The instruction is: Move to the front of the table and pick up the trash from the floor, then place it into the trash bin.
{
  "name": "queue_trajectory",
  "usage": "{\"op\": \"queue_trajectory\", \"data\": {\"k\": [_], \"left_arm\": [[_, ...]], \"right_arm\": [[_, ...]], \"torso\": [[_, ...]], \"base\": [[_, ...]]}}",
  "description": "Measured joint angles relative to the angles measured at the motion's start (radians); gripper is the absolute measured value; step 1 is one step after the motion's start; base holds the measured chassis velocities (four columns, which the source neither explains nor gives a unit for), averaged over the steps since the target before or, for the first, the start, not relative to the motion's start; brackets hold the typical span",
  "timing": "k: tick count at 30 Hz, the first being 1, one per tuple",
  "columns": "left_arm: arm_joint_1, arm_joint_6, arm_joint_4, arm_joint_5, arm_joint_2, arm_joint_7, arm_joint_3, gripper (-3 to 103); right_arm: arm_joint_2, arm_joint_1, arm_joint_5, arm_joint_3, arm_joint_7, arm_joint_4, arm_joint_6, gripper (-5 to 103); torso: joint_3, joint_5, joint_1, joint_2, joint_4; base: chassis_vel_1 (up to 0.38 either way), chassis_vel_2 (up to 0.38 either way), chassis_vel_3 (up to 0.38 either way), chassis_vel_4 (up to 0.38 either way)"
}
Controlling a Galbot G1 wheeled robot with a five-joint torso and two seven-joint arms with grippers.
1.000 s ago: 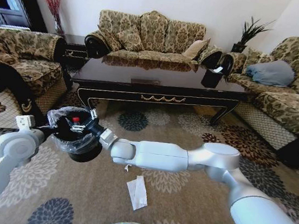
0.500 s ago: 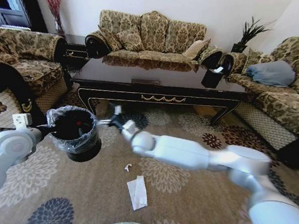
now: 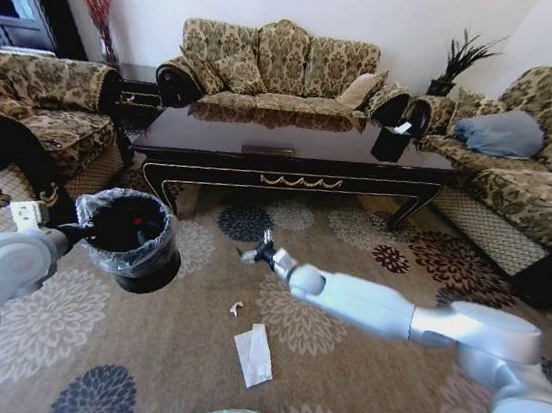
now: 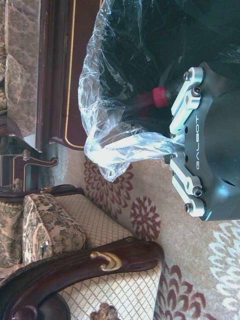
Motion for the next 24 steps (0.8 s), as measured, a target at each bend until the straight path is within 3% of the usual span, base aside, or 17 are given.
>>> {"op": "queue_trajectory", "data": {"k": [9,15,24], "left_arm": [[0.040,0.003,-0.028,-0.012,-0.005,-0.008,-0.040,3],[0.078,0.003,-0.036,-0.009,-0.018,-0.009,-0.062,3],[0.144,0.004,-0.056,0.010,-0.041,-0.004,-0.104,3]], "right_arm": [[0.065,-0.101,-0.077,-0.050,0.004,-0.129,0.029,100],[0.107,-0.153,-0.086,-0.076,0.064,-0.166,0.039,100],[0.030,-0.227,0.076,-0.075,0.069,-0.111,0.013,100]], "torso": [[0.000,-0.0001,0.000,0.000,0.0001],[0.000,-0.0001,0.000,0.000,0.0002],[0.000,-0.0001,0.000,0.000,-0.0002]], "base": [[0.000,0.000,0.000,0.000],[0.000,0.000,0.000,0.000],[0.000,0.000,0.000,0.000]]}}
